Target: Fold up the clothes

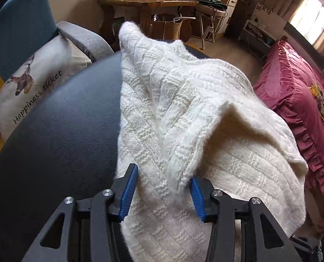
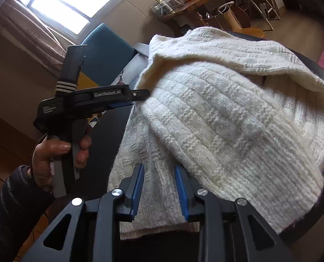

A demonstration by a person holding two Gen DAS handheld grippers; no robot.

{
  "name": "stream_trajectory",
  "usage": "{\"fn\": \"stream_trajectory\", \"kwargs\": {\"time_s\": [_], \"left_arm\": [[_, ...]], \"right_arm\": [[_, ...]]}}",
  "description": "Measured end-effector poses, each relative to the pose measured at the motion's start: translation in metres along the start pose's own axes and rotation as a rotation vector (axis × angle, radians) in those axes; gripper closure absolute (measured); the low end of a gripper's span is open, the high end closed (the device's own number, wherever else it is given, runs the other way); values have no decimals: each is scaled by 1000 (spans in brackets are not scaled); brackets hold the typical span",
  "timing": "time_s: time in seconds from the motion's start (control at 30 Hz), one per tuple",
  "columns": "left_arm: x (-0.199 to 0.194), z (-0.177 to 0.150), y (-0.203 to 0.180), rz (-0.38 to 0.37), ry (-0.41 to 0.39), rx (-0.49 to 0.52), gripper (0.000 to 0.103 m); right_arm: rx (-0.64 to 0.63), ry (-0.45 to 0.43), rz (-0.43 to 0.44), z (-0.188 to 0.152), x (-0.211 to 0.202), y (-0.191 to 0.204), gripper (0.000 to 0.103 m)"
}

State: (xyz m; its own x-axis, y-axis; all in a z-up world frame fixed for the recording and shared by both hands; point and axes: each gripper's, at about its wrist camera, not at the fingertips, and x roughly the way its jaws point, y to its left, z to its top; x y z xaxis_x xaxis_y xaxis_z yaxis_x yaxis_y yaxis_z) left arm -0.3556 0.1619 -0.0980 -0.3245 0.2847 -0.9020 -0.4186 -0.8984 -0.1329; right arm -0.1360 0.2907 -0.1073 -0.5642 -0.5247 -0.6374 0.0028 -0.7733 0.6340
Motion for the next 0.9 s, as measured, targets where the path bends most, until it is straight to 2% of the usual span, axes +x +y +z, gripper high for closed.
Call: {"fn": "stream_trajectory", "kwargs": {"time_s": [0.03, 0.07, 0.17, 0.23, 0.5, 0.6, 0.67, 0.73, 0.83, 0.9], "left_arm": [[1, 1, 1, -22, -4, -7, 73], [1, 1, 1, -49, -14, -10, 95], [-7, -5, -3, -39, -41, -3, 97], [-24, -11, 1, -53, -93, -38, 97], [-122, -61, 33, -185, -285, -149, 97], [-158, -103, 59, -194, -320, -210, 97], [-173, -134, 82, -174, -318, -254, 97], [-185, -177, 110, -149, -306, -308, 97], [-189, -239, 151, -104, -241, -393, 97], [-190, -276, 173, -75, -211, -443, 96]], "right_arm": [[-3, -5, -1, -1, 0, 1, 74], [-6, -11, -3, -1, 0, 2, 74], [-19, -21, -17, -6, 1, 5, 74], [-16, -25, -16, -9, 1, 5, 74], [-57, -46, 28, -24, -13, 28, 74], [-99, -44, 77, -32, -19, 51, 74], [-90, -19, 142, -38, -19, 61, 74], [-43, 8, 216, -45, -18, 65, 74], [78, 58, 324, -51, -9, 62, 74], [154, 76, 368, -53, 1, 60, 73]]}}
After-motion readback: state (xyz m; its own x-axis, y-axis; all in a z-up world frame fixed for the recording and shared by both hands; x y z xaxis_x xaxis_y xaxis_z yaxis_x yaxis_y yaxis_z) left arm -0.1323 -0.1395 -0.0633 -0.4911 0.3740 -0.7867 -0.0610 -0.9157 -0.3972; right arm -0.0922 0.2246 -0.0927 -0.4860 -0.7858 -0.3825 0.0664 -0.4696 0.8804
